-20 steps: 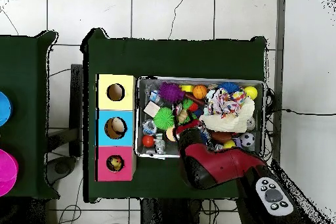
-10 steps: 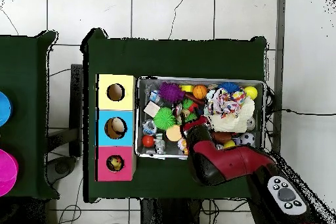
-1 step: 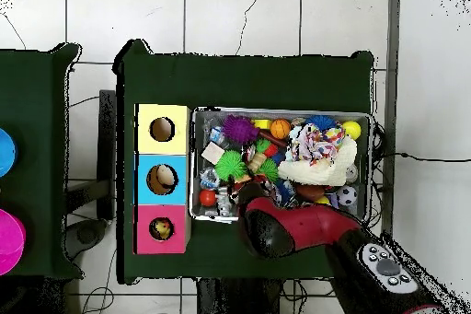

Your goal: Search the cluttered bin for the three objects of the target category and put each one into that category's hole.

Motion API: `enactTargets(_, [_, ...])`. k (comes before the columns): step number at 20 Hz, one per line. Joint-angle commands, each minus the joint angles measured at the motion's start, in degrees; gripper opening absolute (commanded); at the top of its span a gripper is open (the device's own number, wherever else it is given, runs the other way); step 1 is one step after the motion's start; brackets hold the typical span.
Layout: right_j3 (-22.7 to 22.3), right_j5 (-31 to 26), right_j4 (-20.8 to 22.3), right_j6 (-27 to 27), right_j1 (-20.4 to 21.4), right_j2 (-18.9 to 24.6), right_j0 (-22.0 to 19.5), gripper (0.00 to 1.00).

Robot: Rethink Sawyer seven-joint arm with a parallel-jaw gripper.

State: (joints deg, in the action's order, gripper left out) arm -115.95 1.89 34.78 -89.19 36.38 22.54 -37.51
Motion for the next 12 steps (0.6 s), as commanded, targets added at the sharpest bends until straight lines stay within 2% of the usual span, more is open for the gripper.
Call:
enactTargets(1, [-2.3, -6.8, -8.3, -13.5, 0.9, -1.7, 8.9, 1.0])
enactTargets(2, [-1.5, -7.6, -9.0, -13.5, 0.4, -4.0, 11.1, 1.0])
enactTargets(6, [-1.2, -3.5, -10.8, -17.2, 0.2, -19.7, 21.4, 1.0])
enactTargets(9, [-2.8, -3.0, -14.4, -19.4, -0.6, -25.1, 23.7, 1.0])
enactTargets(12, [-1.4, 1.8, -17.6, -21.0, -3.3, -33.6, 28.1, 1.0])
